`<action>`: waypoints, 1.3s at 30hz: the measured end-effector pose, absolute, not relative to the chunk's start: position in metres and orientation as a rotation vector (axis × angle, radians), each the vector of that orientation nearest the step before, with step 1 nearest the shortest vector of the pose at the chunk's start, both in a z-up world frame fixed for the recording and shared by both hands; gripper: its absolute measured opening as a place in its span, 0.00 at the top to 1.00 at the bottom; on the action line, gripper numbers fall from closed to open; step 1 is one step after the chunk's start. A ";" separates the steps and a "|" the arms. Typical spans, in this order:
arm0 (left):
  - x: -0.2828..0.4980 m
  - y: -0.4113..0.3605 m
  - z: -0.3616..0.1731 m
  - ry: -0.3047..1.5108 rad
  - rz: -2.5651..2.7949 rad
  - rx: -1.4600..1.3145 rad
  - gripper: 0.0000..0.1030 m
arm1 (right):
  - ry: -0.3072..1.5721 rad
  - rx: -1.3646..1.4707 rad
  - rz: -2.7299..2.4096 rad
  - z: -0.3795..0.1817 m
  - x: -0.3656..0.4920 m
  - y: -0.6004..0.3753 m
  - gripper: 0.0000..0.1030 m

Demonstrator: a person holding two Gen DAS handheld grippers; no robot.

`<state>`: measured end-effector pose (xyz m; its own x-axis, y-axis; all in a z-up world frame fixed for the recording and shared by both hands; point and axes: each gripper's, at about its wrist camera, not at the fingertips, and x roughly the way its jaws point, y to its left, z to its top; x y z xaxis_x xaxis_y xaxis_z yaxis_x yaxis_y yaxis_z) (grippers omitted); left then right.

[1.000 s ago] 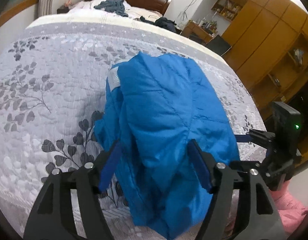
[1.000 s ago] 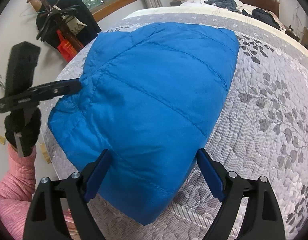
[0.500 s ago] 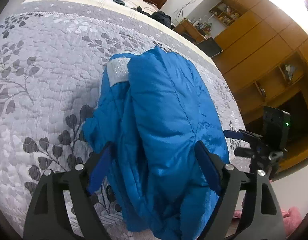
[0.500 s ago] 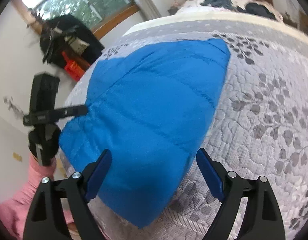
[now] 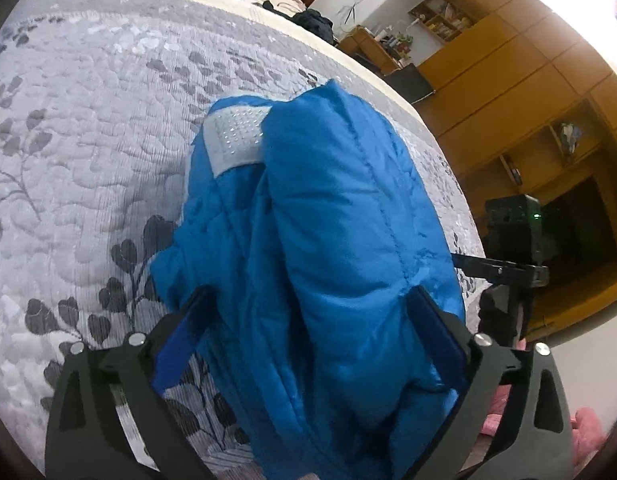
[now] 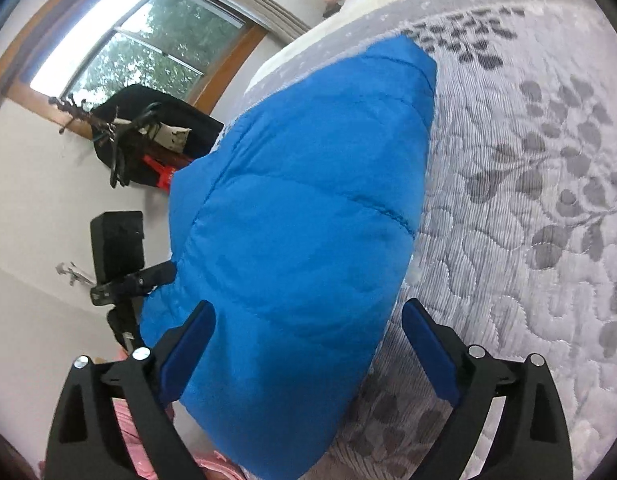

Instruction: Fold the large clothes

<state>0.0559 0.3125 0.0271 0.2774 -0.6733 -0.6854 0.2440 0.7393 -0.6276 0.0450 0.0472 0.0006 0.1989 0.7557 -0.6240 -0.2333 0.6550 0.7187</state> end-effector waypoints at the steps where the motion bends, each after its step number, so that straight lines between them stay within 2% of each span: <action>1: 0.058 0.314 0.024 1.134 -0.660 -0.458 0.03 | 1.182 0.549 0.744 -0.003 0.046 0.047 0.07; 5: 0.063 0.317 0.011 1.133 -0.715 -0.496 0.02 | 1.203 0.613 0.787 -0.019 0.053 0.047 0.04; 15: 0.065 0.317 -0.009 1.144 -0.764 -0.499 0.02 | 1.226 0.643 0.845 -0.030 0.055 0.062 0.03; 24: 0.052 0.316 0.008 1.136 -0.689 -0.384 0.02 | 1.240 0.628 0.853 -0.028 0.058 0.077 0.03; 30: 0.045 0.340 0.013 1.118 -0.694 -0.512 0.03 | 1.245 0.634 0.853 -0.026 0.058 0.082 0.03; 35: 0.052 0.359 -0.023 1.189 -0.727 -0.710 0.03 | 1.250 0.624 0.850 -0.029 0.060 0.084 0.03; 39: 0.058 0.354 -0.030 1.152 -0.829 -0.807 0.03 | 1.255 0.621 0.846 -0.027 0.061 0.089 0.03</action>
